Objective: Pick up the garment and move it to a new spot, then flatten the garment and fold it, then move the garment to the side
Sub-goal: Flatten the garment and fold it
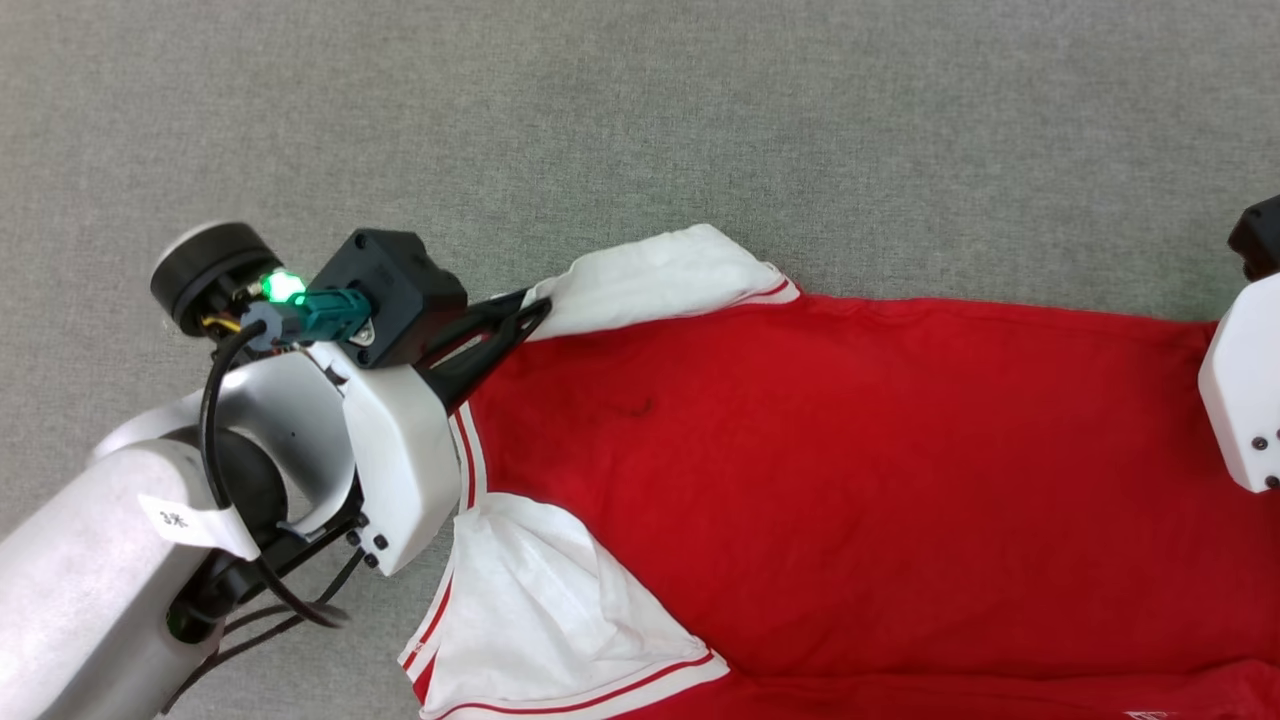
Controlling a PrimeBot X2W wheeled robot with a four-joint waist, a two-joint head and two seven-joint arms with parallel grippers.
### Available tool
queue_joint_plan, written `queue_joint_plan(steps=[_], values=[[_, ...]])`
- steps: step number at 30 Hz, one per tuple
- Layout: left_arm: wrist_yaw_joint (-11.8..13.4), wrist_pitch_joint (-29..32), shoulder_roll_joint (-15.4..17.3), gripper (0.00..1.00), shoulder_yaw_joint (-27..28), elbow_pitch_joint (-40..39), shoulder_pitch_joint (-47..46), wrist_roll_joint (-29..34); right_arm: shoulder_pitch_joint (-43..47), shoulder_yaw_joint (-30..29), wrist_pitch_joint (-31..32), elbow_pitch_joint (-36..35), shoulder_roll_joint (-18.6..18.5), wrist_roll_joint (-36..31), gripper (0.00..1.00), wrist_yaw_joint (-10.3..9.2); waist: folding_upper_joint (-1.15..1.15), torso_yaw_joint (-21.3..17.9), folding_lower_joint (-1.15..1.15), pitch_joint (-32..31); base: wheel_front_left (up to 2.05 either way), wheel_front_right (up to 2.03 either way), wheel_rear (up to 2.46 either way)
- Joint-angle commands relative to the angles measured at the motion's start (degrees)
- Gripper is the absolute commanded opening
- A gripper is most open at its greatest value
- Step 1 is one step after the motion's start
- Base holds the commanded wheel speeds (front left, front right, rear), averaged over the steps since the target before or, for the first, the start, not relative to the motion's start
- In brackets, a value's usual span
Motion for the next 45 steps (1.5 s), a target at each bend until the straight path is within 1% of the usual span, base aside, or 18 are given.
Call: queue_joint_plan(steps=[1, 5, 6, 7, 9, 13, 17, 24, 25, 26, 27, 30, 32, 35, 39, 40, 45], values=[[-0.1, -0.5, 0.2, 0.00, -0.2, 0.7, 1.4, -0.1, 4.4, 2.5, -0.4, 3.8, 1.9, 1.1, 0.00, 0.17, 0.00, -0.2, 0.02, -0.5, 0.00, 0.00, 0.00], [0.8, -1.8, 0.7, 0.00, 0.6, 1.9, 2.9, -0.8, 2.6, 1.2, -5.1, 3.1, 2.6, 1.8, 0.00, 0.17, 0.00, -1.1, 0.02, -2.3, 0.00, 0.00, 0.00], [1.5, -2.8, 1.0, 0.00, 1.2, 2.6, 4.1, -1.2, 1.8, 0.4, -8.4, 2.2, 3.4, 2.6, 0.00, 0.17, 0.00, -1.7, 0.02, -3.6, 0.00, 0.00, 0.00], [1.9, -3.3, 1.2, 0.00, 1.5, 2.8, 4.8, -1.5, 1.6, -0.4, -10.0, 2.1, 4.1, 3.2, 0.00, 0.17, 0.00, -2.1, 0.02, -4.4, 0.00, 0.00, 0.00], [2.9, -4.3, 1.8, 0.00, 2.3, 3.2, 6.6, -2.2, 1.9, -1.3, -12.7, 1.2, 4.9, 4.3, 0.00, 0.16, 0.00, -2.9, 0.02, -6.0, 0.00, 0.00, 0.00], [4.8, -6.1, 3.1, 0.00, 3.4, 3.3, 10.7, -3.2, 4.4, -2.9, -16.5, -0.8, 4.9, 5.4, 0.00, 0.08, 0.00, -4.0, 0.02, -9.3, 0.00, 0.00, 0.00], [6.9, -7.5, 4.9, 0.00, 4.4, 2.4, 15.7, -4.4, 9.0, -5.2, -19.3, -3.1, 5.4, 5.9, 0.00, 0.08, 0.00, -4.7, 0.02, -12.6, 0.00, 0.00, 0.00], [10.8, -9.6, 7.0, 0.00, 4.8, -0.3, 25.1, -6.6, 19.7, -10.2, -21.2, -7.8, 7.7, 6.8, 0.00, 0.09, 0.00, -5.2, 0.02, -16.7, 0.00, 0.00, 0.00], [11.4, -10.0, 7.3, 0.00, 4.8, -0.6, 26.7, -7.0, 21.4, -10.9, -21.3, -8.5, 8.3, 6.9, 0.00, 0.08, 0.00, -5.2, 0.02, -17.1, 0.00, 0.00, 0.00], [12.6, -11.2, 7.9, 0.00, 4.5, -1.3, 31.3, -8.0, 26.5, -11.8, -20.9, -10.8, 9.2, 7.4, 0.00, 0.09, 0.00, -5.1, 0.02, -17.7, 0.00, 0.00, 0.00], [12.9, -11.6, 8.2, 0.00, 4.4, -1.5, 32.6, -8.2, 28.1, -12.2, -20.8, -11.5, 9.3, 7.6, 0.00, 0.08, 0.00, -5.1, 0.02, -17.7, 0.00, 0.00, 0.00], [13.5, -12.7, 9.1, 0.00, 3.9, -1.5, 36.0, -8.2, 32.1, -13.2, -20.7, -12.4, 8.9, 8.1, 0.00, 0.09, 0.00, -5.2, 0.02, -17.7, 0.00, 0.00, 0.00], [13.8, -13.2, 9.2, 0.00, 3.3, -1.3, 37.9, -8.5, 34.1, -13.7, -20.4, -12.9, 8.8, 8.8, 0.00, 0.09, 0.00, -5.2, 0.02, -17.6, 0.00, 0.00, 0.00], [13.7, -13.3, 9.4, 0.00, 2.4, -0.5, 39.6, -8.5, 36.4, -13.4, -19.4, -13.6, 7.6, 9.3, 0.00, 0.09, 0.00, -5.2, 0.02, -17.3, 0.00, 0.00, 0.00], [12.4, -12.7, 8.8, 0.00, 0.4, 1.8, 40.1, -7.6, 38.1, -11.7, -18.8, -14.2, 4.9, 9.3, 0.00, 0.08, 0.00, -5.1, 0.02, -17.0, 0.00, 0.00, 0.00], [12.4, -12.7, 8.8, 0.00, 0.4, 1.8, 40.1, -7.6, 38.1, -11.7, -18.8, -14.2, 4.9, 9.3, 0.00, 0.08, 0.00, -5.1, 0.02, -17.0, 0.00, 0.00, 0.00], [10.6, -12.5, 6.7, 0.00, -1.9, 5.5, 38.1, -5.9, 38.3, -9.3, -19.9, -13.3, 2.1, 8.8, 0.00, 0.08, 0.00, -4.9, 0.02, -16.4, 0.00, 0.00, 0.00]])
